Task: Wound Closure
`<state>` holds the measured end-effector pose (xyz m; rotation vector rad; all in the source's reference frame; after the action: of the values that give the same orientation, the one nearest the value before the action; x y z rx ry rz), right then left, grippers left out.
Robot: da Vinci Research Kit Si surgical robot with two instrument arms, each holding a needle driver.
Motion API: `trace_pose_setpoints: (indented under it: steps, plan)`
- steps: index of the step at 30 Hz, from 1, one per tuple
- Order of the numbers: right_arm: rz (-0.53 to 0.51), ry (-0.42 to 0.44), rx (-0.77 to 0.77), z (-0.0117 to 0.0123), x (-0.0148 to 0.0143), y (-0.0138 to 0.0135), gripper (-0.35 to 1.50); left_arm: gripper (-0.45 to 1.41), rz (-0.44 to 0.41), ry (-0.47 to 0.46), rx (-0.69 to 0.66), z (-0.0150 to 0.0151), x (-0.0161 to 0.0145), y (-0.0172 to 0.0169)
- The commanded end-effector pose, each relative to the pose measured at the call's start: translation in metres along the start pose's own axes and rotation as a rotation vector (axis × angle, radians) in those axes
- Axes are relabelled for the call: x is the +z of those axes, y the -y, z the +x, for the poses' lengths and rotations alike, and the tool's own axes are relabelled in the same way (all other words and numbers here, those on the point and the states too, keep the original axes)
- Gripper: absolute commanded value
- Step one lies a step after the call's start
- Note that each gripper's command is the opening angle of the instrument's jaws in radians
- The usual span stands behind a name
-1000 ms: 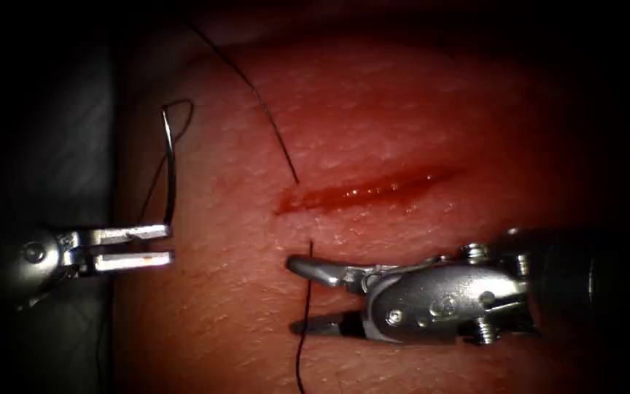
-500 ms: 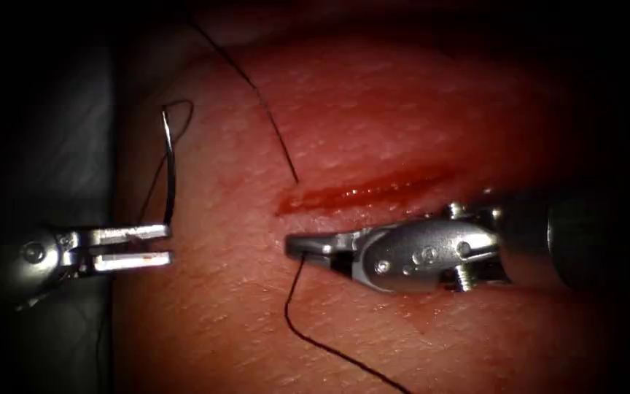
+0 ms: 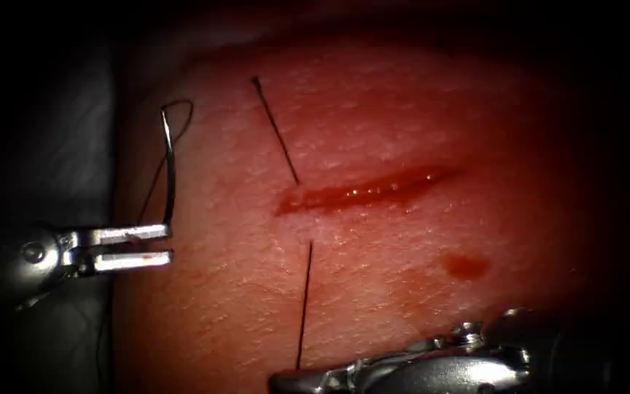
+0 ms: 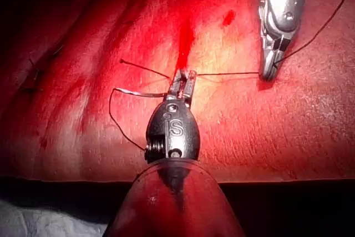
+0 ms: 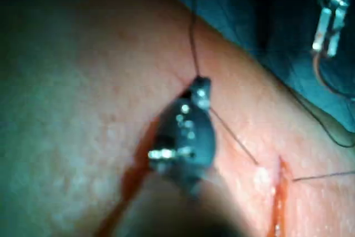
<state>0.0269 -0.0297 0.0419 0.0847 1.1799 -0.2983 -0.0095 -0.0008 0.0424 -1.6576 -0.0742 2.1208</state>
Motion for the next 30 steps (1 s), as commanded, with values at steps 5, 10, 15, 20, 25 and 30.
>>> trace_pose_setpoints:
  steps: [5,10,15,20,25,30]
  plan:
    - [-0.001,-0.006,0.015,0.0005,0.0009,0.0004,-0.11,-0.45,-0.001,0.000,-0.001,-0.0006,0.0007,-0.0002]
    - [-0.056,-0.014,0.033,-0.0012,0.0004,-0.0004,0.78,-0.45,-0.001,0.000,0.000,-0.0006,0.0007,-0.0003]
    - [-0.108,0.106,0.054,-0.0040,-0.0021,-0.0021,0.86,-0.45,-0.001,-0.001,-0.006,-0.0006,0.0007,-0.0003]
    - [-0.172,0.255,0.091,-0.0067,-0.0040,-0.0056,0.76,-0.45,0.000,-0.001,-0.006,-0.0007,0.0008,-0.0003]
    - [-0.358,0.242,0.333,-0.0085,-0.0027,-0.0097,0.99,-0.45,0.001,-0.001,-0.005,-0.0007,0.0008,-0.0003]
    - [-0.419,0.097,0.725,-0.0098,0.0004,-0.0124,0.64,-0.45,0.000,-0.001,-0.011,-0.0007,0.0008,-0.0003]
